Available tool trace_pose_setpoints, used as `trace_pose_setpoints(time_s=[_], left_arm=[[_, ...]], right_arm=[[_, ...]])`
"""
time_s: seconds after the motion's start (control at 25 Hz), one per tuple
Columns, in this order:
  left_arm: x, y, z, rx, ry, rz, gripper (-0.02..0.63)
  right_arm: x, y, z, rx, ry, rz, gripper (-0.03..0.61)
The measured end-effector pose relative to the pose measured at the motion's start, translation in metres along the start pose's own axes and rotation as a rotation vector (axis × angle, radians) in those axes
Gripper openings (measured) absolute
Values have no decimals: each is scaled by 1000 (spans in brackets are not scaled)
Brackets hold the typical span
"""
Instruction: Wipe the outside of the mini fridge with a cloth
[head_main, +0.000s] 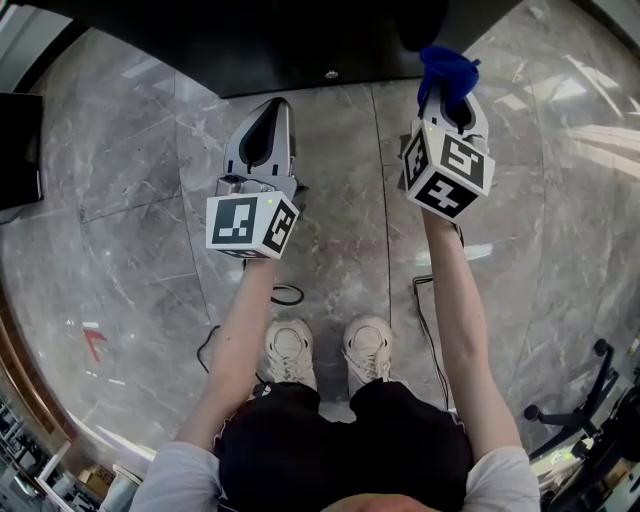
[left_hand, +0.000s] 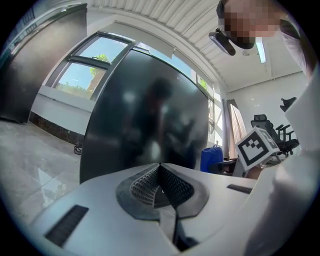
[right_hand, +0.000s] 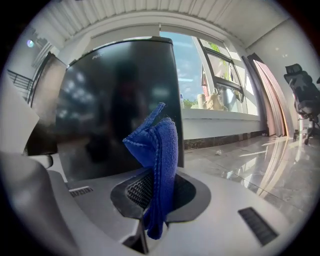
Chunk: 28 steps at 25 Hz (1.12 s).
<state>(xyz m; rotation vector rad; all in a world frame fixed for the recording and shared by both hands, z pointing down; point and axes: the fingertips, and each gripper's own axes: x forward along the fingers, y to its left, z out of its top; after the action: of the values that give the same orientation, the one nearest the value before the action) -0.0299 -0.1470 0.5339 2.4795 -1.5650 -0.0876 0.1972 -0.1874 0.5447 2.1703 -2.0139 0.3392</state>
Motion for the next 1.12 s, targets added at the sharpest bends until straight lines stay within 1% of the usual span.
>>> trace_pose_setpoints(time_s=[0.08,0.16,0.28,0.36,0.48,0.64,0.8,0.88,1.0,1.12], left_arm=[[-1,9,-1,-2,23,49,5],[1,11,-5,30,62,73,5],[5,2,-3,82,72,47,5],[7,-2,1,82,61,32,5],[9,0,5,61,46,27,5],[8,6,3,40,45,37,5],[6,10,8,80,66,36,5],[7,13,22,98,50,40,5],[11,10,47,134,14,40,5],[16,-7,72,134,-24,7,5]], right_arm=[[-6,23,2,16,1,63,72],[-9,42,0,47,15,117,72],[-15,65,-5,58,25,170,72],[-18,78,-8,53,29,201,72],[-22,89,-11,50,27,237,72],[-24,95,-9,49,13,258,72],[-29,96,2,8,3,256,72],[-33,98,16,0,-19,256,72],[-38,106,40,28,-54,273,72],[-46,112,62,19,-74,290,72]])
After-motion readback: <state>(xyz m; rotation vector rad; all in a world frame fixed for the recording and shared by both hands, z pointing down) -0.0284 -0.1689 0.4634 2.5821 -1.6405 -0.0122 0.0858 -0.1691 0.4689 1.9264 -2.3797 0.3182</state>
